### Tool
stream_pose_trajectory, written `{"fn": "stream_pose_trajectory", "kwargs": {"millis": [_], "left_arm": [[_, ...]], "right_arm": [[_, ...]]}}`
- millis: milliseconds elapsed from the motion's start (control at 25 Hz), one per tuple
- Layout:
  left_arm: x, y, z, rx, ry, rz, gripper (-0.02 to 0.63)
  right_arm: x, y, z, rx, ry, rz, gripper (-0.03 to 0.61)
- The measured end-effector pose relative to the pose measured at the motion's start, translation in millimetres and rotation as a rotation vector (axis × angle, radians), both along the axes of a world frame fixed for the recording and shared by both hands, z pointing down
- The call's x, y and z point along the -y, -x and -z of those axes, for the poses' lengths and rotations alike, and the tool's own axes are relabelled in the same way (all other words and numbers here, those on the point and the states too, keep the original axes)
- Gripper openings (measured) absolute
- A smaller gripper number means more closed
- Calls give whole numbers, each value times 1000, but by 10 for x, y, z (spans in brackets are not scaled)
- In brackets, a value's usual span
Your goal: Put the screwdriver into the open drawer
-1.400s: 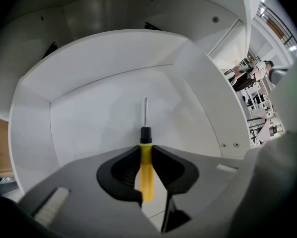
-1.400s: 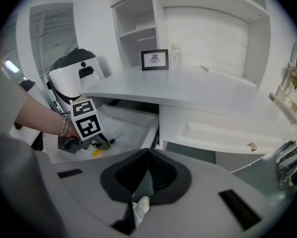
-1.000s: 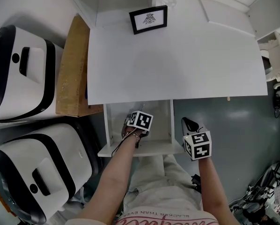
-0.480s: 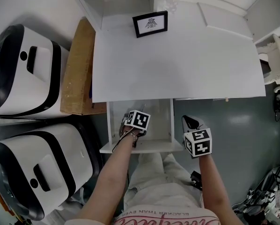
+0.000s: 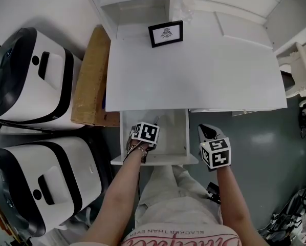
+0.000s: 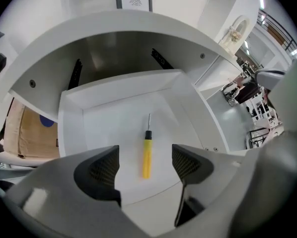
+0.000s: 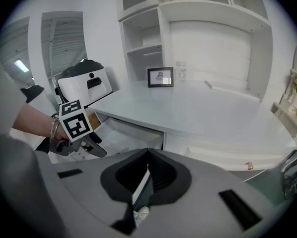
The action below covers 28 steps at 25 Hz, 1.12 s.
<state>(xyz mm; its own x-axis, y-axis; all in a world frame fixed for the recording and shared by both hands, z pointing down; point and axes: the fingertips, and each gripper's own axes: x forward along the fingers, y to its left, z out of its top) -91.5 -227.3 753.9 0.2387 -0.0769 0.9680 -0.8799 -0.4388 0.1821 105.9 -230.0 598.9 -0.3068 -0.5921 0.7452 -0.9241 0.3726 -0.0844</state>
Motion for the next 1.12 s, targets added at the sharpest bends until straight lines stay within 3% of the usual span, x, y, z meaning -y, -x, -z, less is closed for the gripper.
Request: {"fn": "stream_pose_trajectory", "kwargs": {"millis": [880,1120], "left_arm": [[201,45,886,-63,-206,81,331],[405,134,1304,-64,-338,101,302]], "right_arm": [[104,112,605,26,-138,21,8],[180,140,811,36,-184,28,8]]}}
